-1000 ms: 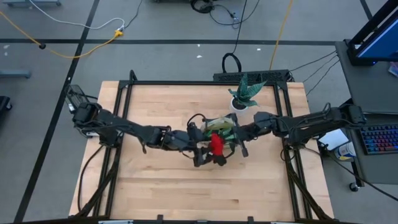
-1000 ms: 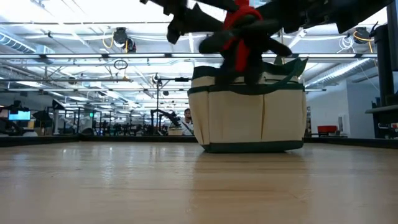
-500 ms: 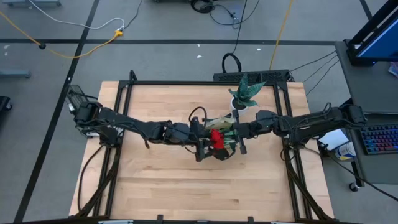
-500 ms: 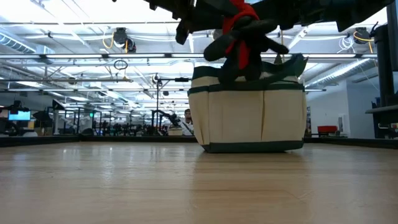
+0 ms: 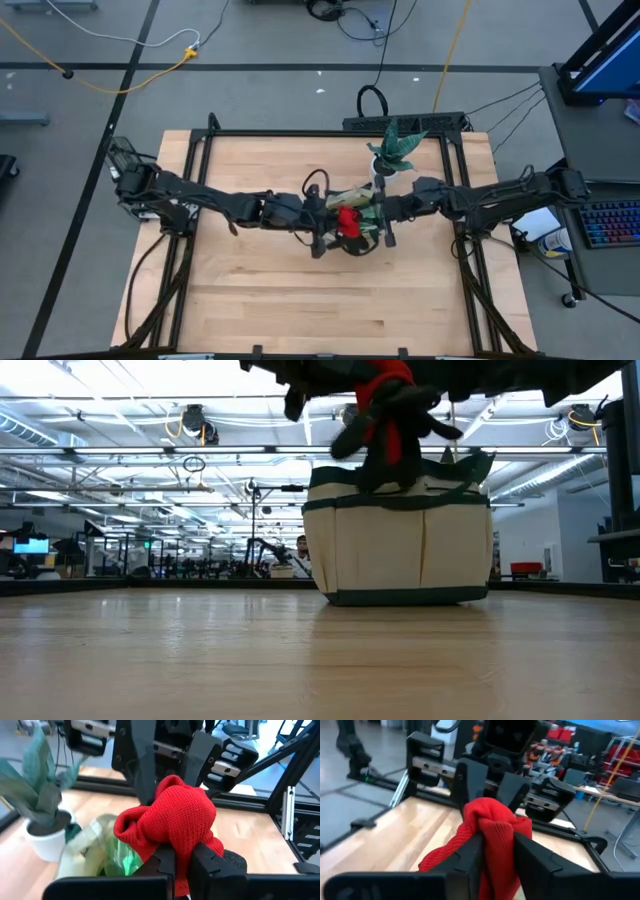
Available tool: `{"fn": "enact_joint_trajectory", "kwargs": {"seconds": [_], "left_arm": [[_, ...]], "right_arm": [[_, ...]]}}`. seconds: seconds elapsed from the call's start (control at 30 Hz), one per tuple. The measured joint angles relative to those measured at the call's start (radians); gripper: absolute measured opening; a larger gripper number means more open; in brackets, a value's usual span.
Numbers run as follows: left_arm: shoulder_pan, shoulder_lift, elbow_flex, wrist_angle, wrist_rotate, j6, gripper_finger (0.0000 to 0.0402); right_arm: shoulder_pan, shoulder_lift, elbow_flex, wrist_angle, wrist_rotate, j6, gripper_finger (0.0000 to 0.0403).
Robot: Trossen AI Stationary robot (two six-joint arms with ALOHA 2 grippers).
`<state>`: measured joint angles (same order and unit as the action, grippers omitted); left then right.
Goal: Pick & Place Garden tools in Gardening bag
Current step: Put the red gloves into the gardening bag
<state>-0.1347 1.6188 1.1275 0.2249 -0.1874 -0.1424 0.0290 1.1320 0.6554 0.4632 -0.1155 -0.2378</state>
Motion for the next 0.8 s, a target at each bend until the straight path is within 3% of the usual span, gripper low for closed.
{"fn": "enact_joint_trajectory", "kwargs": {"seconds": [0.2, 0.33, 0.57, 0.8], "left_arm": [[-0.02, -0.021, 0.0, -0.012, -0.058, 0.053, 0.0016], [-0.039, -0.037, 0.0, -0.025, -0.127, 0.112, 0.0015], [-0.057, -0.103, 0.003, -0.006, -0.168, 0.177, 0.0015], [-0.035, -0.111, 0.006, 0.051, -0.178, 0.256, 0.0014]], "right_arm": [[0.0, 0.001, 0.001, -0.02, 0.089, 0.018, 0.0131], [0.0, -0.012, 0.001, -0.063, 0.093, 0.02, 0.0144], [-0.001, -0.059, -0.002, -0.237, 0.092, 0.15, 0.0147], [0.0, -0.058, -0.004, -0.417, 0.088, 0.157, 0.0144]]}}
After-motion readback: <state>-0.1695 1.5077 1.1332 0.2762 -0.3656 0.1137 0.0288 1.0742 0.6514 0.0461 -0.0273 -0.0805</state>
